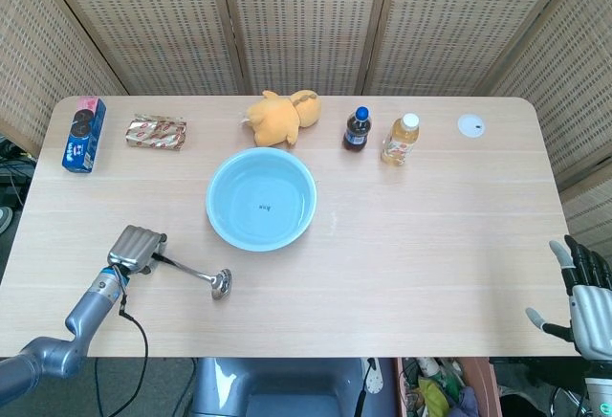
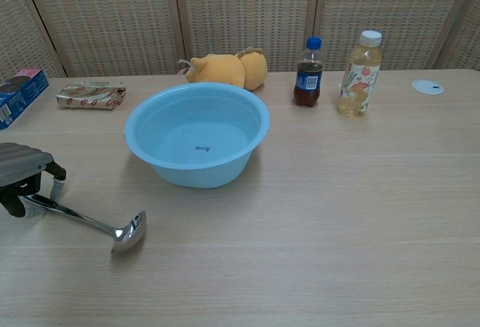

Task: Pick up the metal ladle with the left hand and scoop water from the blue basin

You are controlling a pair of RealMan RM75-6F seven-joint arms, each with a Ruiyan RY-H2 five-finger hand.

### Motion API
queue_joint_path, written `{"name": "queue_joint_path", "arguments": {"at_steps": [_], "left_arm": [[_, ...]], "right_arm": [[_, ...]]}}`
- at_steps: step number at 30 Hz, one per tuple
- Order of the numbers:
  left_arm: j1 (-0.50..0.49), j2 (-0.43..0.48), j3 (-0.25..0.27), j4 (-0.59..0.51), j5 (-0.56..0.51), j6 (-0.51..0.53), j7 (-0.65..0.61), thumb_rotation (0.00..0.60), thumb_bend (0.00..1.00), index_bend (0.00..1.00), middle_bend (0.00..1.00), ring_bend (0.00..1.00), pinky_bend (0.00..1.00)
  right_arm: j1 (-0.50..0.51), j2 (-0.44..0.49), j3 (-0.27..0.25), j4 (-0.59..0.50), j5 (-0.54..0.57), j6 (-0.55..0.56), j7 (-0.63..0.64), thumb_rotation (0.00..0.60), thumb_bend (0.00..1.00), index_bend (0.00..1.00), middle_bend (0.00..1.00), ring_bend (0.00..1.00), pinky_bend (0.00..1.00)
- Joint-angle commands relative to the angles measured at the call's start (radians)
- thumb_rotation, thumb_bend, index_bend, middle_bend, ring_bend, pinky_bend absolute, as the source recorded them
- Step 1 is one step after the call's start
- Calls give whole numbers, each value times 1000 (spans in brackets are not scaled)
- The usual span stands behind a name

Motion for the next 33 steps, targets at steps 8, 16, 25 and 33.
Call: {"name": "queue_joint_path", "arguments": {"at_steps": [8, 16, 25, 33], "left_arm": [[12, 109, -13, -153, 19, 80, -4, 600, 414, 839, 1000, 978, 1000], [4, 221, -34, -327, 5, 104, 17, 600, 423, 851, 1000, 978, 1000], [-21, 312, -68, -468, -24, 113, 45, 600, 449, 859, 1000, 978, 1000], [-75, 376, -120, -548, -87, 81, 69, 600, 451, 869, 1000, 978, 1000]], "right_arm": [[0, -1, -3, -3, -2, -1, -7, 600, 0, 0, 0, 0, 0], [2, -4, 0, -2, 5, -2, -12, 600, 0, 0, 0, 0, 0], [5, -6, 7, 0, 24, -9, -16, 600, 0, 0, 0, 0, 0], [13, -9, 16, 8, 53, -28, -17, 600, 0, 0, 0, 0, 0]]}}
